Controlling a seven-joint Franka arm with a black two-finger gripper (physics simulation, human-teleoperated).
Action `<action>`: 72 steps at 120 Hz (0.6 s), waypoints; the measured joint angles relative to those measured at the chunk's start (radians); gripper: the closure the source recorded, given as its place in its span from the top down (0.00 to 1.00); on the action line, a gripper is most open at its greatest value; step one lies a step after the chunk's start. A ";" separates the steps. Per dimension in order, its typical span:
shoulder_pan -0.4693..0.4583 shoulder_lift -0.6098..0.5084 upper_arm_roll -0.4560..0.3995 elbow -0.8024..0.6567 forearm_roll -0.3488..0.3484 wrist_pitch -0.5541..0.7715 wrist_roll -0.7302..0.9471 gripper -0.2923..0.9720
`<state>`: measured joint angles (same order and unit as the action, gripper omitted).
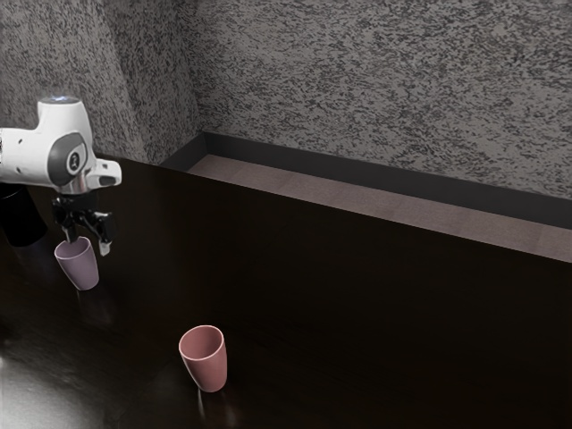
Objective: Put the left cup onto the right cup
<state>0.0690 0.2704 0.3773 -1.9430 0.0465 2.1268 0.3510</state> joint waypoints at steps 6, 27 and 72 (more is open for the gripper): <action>0.005 0.020 0.000 0.006 -0.005 0.014 0.010 0.77; 0.014 0.097 0.000 0.038 -0.027 0.050 0.040 0.77; 0.057 0.116 -0.008 0.011 -0.047 0.077 0.084 0.52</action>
<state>0.1262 0.3864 0.3690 -1.9319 -0.0005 2.2033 0.4346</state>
